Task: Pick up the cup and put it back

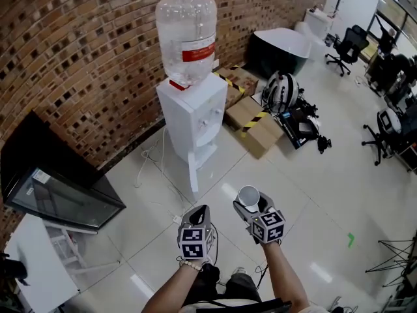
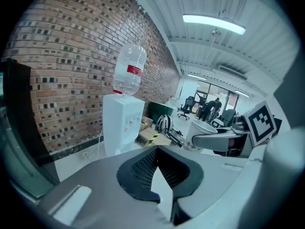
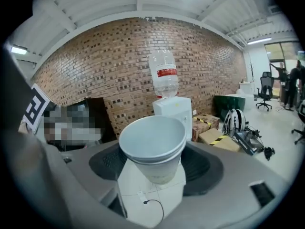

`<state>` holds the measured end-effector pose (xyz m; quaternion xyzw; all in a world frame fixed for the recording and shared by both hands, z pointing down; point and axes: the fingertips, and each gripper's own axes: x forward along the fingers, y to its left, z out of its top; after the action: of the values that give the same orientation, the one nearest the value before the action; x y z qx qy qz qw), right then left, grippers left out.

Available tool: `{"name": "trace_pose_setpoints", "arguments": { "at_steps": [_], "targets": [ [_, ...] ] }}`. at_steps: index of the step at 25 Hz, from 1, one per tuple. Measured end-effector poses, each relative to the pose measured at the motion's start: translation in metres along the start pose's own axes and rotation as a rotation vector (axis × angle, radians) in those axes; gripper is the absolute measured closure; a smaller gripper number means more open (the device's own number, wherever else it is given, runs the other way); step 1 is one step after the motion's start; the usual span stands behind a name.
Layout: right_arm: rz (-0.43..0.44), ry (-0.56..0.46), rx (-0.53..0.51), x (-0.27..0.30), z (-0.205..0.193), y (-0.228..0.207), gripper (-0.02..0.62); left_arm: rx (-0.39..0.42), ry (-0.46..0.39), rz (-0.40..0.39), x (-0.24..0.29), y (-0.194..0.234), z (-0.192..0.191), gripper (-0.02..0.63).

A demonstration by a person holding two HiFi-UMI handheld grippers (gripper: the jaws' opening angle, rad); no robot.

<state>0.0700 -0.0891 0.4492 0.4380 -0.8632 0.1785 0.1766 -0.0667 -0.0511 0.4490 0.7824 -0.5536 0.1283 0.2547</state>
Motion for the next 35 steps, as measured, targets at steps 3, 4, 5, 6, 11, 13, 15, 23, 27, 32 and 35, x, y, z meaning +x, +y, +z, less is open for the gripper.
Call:
{"name": "trace_pose_setpoints", "arguments": {
  "at_steps": [3,4,5,6,11,13,15,23,27,32,35],
  "targets": [
    [0.0,-0.02,-0.004,-0.041,0.008,0.019,0.241,0.002,-0.019,-0.001,-0.029,-0.007,0.003,0.6],
    [0.001,-0.029,-0.011,-0.053,0.011,0.023,0.241,0.009,-0.031,-0.004,-0.035,-0.011,0.005,0.6],
    [0.002,-0.037,-0.021,-0.065,0.014,0.026,0.241,0.012,-0.046,-0.008,-0.04,-0.017,0.007,0.6],
    [0.003,-0.04,-0.031,-0.078,0.016,0.029,0.241,0.011,-0.06,-0.012,-0.047,-0.023,0.009,0.6],
    [0.019,-0.028,-0.047,-0.144,0.007,0.051,0.241,-0.008,-0.087,-0.033,-0.082,-0.061,0.0,0.6],
    [0.028,-0.019,-0.046,-0.168,0.0,0.058,0.241,-0.006,-0.085,-0.041,-0.094,-0.078,-0.009,0.6],
    [0.031,-0.016,-0.043,-0.19,-0.006,0.066,0.241,-0.009,-0.083,-0.047,-0.108,-0.094,-0.019,0.6],
    [0.064,-0.107,-0.012,-0.246,-0.008,0.098,0.241,0.002,-0.117,-0.046,-0.165,-0.13,-0.034,0.6],
    [0.067,-0.118,-0.03,-0.264,-0.007,0.101,0.242,0.011,-0.14,-0.043,-0.179,-0.143,-0.033,0.6],
    [0.049,-0.121,-0.052,-0.271,0.0,0.093,0.245,0.029,-0.146,-0.047,-0.178,-0.148,-0.026,0.6],
    [0.045,-0.124,-0.057,-0.27,0.005,0.091,0.247,0.037,-0.147,-0.057,-0.175,-0.149,-0.02,0.6]
  ]
}}
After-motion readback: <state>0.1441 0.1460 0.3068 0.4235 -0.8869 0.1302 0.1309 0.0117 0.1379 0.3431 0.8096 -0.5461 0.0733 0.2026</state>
